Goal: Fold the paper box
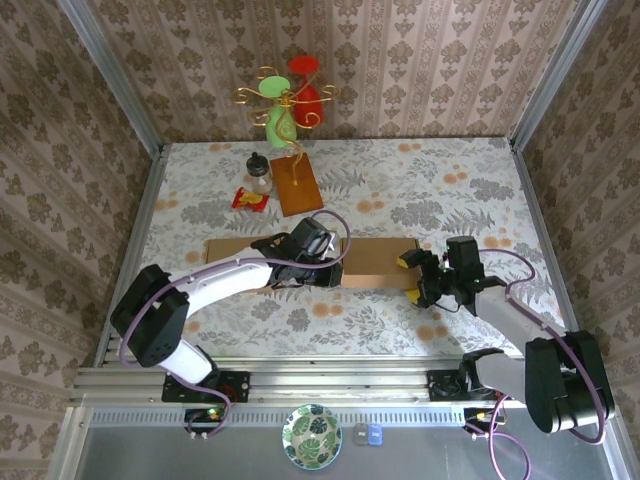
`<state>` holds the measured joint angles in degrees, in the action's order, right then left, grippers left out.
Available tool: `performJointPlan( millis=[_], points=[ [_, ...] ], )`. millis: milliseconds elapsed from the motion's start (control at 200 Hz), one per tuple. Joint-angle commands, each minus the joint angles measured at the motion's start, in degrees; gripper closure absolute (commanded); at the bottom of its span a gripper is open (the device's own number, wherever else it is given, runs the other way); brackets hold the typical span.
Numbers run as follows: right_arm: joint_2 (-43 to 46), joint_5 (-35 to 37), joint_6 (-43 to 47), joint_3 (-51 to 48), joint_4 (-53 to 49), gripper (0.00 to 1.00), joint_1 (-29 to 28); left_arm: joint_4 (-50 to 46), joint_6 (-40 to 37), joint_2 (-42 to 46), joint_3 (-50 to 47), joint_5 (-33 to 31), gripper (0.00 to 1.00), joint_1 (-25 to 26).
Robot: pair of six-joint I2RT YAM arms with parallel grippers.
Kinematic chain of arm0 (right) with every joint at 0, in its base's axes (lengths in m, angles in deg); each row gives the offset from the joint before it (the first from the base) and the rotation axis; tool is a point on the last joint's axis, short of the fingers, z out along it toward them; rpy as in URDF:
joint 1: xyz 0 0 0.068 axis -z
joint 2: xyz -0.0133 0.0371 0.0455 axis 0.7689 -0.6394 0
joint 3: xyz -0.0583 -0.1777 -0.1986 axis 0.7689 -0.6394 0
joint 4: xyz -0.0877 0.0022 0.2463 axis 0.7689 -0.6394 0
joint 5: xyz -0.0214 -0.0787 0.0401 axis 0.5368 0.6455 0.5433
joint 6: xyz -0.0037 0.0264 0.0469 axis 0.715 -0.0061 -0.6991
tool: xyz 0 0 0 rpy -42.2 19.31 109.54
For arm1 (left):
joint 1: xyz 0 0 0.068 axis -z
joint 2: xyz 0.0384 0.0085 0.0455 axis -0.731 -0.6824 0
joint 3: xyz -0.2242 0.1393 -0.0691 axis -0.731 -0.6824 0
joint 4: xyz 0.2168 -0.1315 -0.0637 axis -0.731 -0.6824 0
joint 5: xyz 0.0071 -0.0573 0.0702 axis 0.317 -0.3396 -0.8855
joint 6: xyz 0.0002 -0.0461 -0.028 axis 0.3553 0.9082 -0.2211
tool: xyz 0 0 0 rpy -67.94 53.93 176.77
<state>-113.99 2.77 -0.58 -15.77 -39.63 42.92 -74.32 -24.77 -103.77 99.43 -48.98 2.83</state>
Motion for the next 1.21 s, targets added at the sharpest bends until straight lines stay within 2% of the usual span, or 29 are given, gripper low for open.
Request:
performJointPlan(
  millis=[0, 210, 375, 415, 545, 575, 590, 605, 615, 620, 635, 845, 900, 980, 1025, 1075, 1200],
  points=[
    [-1.1, -0.1, 6.6, 2.6, -10.2, 0.13, -0.1, 1.1, 0.0, -0.5, -0.2, 0.2, 0.71, -0.6],
    [-2.5, 2.4, 12.7, 6.3, -20.5, 0.1, -0.1, 0.9, -0.3, 0.6, -0.2, 0.2, 0.71, -1.0],
    [1.8, 7.5, 16.8, 10.0, -28.9, 0.08, 0.0, 0.4, -0.8, 3.4, -0.5, -1.7, 0.71, -1.6],
    [3.0, 8.4, 18.0, 10.9, -29.9, 0.0, 0.0, 0.3, -1.0, 4.4, -0.8, -2.4, 0.7, -1.8],
    [7.1, 12.7, 23.0, 14.8, -34.1, 0.0, 0.0, 0.3, -0.7, 8.5, -2.3, -5.0, 0.66, -3.8],
    [8.0, 13.6, 24.3, 16.0, -34.8, 0.0, 0.0, 0.6, -0.6, 9.6, -2.8, -5.1, 0.63, -4.6],
    [8.4, 14.1, 24.9, 16.5, -35.1, 0.0, 0.0, 1.0, -0.6, 10.1, -3.1, -4.9, 0.54, -5.0],
    [8.8, 14.5, 25.6, 16.9, -35.5, 0.0, 0.0, 1.4, -0.7, 10.6, -3.5, -4.5, 0.39, -5.6],
    [9.1, 14.9, 25.9, 17.2, -35.6, 0.0, 0.0, 1.7, -0.7, 10.9, -3.8, -4.1, 0.15, -6.0],
    [9.2, 15.0, 26.1, 17.4, -35.7, 0.0, -0.1, 2.0, -0.8, 11.1, -3.8, -3.9, 0.07, -6.2],
    [9.6, 15.6, 26.7, 18.0, -36.0, 0.0, -0.1, 2.6, -0.7, 11.5, -4.2, -3.2, 0.01, -6.9],
    [13.9, 25.6, 36.7, 25.3, -38.0, 0.0, 0.0, 5.2, 1.1, 18.4, -9.0, 0.0, 0.0, -17.9],
    [14.2, 31.2, 37.8, 26.8, -39.1, 0.0, 0.0, 6.2, 1.2, 21.0, -10.5, -0.7, 0.0, -20.5],
    [14.6, 42.8, 37.3, 27.4, -40.3, 0.0, 0.0, 7.2, 0.6, 24.9, -12.3, -1.5, 0.0, -24.4],
    [15.5, 47.7, 39.5, 26.4, -38.4, 0.0, 0.0, 5.7, 0.7, 26.3, -12.4, -4.0, 0.0, -26.9],
    [17.6, 49.8, 44.3, 23.6, -32.8, 0.0, 0.0, 2.6, 1.0, 27.6, -11.9, -9.4, 0.0, -28.5],
    [23.9, 56.0, 52.2, 12.7, -15.2, 0.0, 0.0, -0.1, 0.3, 30.9, -13.1, -30.1, 0.0, -29.6]
  ],
)
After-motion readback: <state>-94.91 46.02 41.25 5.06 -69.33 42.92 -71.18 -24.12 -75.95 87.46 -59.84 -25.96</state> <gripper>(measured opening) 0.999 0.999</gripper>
